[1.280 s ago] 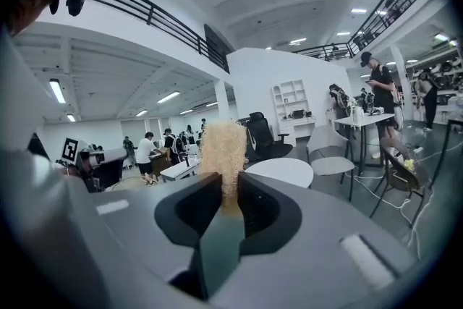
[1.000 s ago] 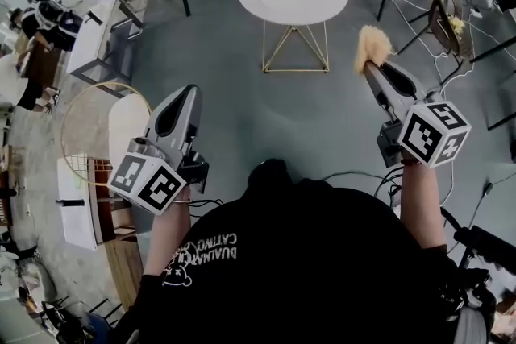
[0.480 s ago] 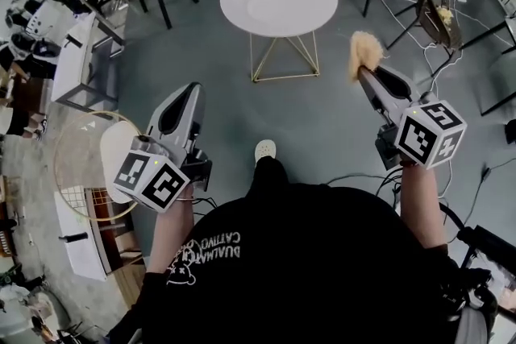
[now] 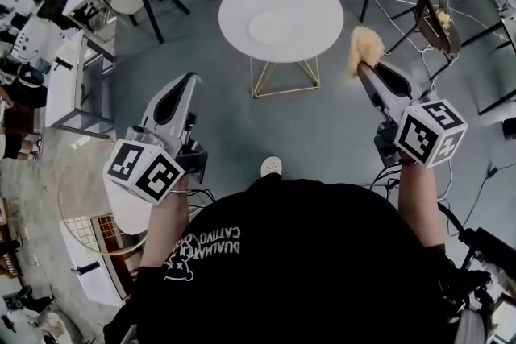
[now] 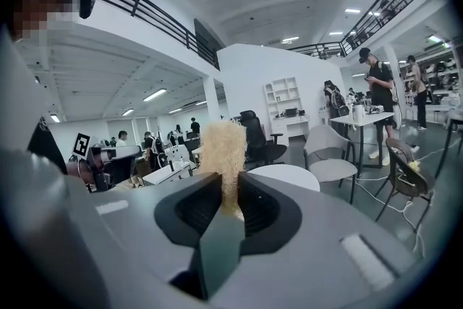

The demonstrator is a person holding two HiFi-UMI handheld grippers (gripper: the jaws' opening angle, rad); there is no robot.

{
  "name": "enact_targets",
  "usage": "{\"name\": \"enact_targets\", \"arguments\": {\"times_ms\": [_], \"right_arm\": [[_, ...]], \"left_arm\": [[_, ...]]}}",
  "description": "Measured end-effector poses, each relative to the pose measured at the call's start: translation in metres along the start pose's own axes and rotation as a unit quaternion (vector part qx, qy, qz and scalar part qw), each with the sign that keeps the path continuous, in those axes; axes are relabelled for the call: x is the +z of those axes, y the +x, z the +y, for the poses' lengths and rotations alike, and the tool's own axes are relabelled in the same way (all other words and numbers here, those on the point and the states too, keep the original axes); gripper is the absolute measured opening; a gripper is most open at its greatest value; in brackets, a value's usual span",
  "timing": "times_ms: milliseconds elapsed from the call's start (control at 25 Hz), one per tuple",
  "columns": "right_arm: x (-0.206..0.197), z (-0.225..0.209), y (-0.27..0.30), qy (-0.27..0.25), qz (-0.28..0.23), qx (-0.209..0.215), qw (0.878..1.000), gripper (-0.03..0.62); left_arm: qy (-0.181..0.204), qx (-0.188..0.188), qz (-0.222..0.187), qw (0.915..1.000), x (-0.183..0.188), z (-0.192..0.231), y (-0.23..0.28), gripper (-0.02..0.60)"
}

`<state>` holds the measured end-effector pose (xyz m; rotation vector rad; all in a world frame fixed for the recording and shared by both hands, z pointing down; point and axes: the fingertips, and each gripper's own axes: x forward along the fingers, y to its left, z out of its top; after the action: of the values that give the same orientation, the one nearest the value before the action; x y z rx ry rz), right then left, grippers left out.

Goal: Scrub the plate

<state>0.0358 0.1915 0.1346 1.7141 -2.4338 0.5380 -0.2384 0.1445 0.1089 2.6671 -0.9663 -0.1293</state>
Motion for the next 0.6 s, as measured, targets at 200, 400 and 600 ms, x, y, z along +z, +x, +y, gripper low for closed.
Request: {"name": "enact_targets", "arguments": {"times_ms": [200,400,600], "right_arm": [[0.020,-0.005,0.036,0.003,-0.013,-0.015,1.000,0.078],[0.029,-0.004,0.072,0.008,-0.025,-0.034,0.999,0.078],[0.034,-0.003,0.099,0.002,-0.032,-0.048,0.998,0.078]], "left_arm": [[0.002,-0.017,0.005,0.9998,0.015,0.036,0.026,0.000],[0.011,-0.042,0.004,0.9991,0.029,0.075,0.048,0.000],[0.008,-0.069,0.000,0.9976,0.035,0.102,0.069,-0.002]]}}
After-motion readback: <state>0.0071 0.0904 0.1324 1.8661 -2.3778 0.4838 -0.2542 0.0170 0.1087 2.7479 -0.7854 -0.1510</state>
